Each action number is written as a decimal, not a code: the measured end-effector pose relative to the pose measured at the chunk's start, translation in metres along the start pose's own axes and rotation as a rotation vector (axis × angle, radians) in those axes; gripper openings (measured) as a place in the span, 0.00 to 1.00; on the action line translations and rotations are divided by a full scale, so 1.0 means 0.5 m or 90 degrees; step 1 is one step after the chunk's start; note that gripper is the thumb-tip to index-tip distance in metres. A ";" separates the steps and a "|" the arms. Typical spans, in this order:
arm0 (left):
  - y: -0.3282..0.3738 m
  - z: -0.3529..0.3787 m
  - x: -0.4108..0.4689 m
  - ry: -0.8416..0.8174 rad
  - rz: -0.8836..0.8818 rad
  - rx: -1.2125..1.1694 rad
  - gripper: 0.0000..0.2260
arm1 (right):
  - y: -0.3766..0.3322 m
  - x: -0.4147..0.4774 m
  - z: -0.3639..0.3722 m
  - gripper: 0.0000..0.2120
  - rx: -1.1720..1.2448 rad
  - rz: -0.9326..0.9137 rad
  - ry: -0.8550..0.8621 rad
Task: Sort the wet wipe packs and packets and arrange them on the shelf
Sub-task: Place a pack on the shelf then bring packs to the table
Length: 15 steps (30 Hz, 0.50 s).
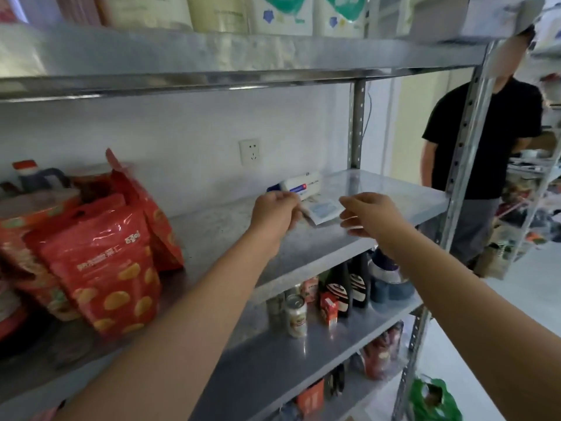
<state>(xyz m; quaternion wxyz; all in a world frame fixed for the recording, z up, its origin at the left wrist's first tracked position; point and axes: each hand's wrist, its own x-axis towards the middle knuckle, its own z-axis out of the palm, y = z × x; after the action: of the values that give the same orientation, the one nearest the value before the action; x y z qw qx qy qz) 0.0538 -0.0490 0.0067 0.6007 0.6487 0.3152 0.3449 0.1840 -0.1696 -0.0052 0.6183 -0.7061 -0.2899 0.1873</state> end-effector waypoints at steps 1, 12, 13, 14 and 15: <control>0.003 0.008 0.043 0.029 0.012 0.044 0.08 | 0.001 0.041 -0.003 0.11 -0.007 0.008 -0.005; -0.020 0.083 0.405 0.111 -0.052 0.476 0.34 | 0.047 0.378 0.043 0.12 -0.353 0.001 -0.071; -0.025 0.091 0.422 0.095 -0.071 0.496 0.36 | 0.050 0.392 0.050 0.12 -0.355 0.000 -0.084; -0.033 0.097 0.436 0.073 -0.084 0.518 0.38 | 0.052 0.405 0.056 0.13 -0.357 0.005 -0.098; -0.040 0.104 0.443 0.051 -0.098 0.552 0.40 | 0.055 0.420 0.061 0.13 -0.359 0.021 -0.110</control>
<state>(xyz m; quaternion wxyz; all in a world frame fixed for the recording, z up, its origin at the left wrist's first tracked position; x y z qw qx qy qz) 0.2214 0.1058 -0.0001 0.2842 0.8014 0.5012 0.1602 0.3300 -0.0138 -0.0177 0.3673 -0.8362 -0.3707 0.1688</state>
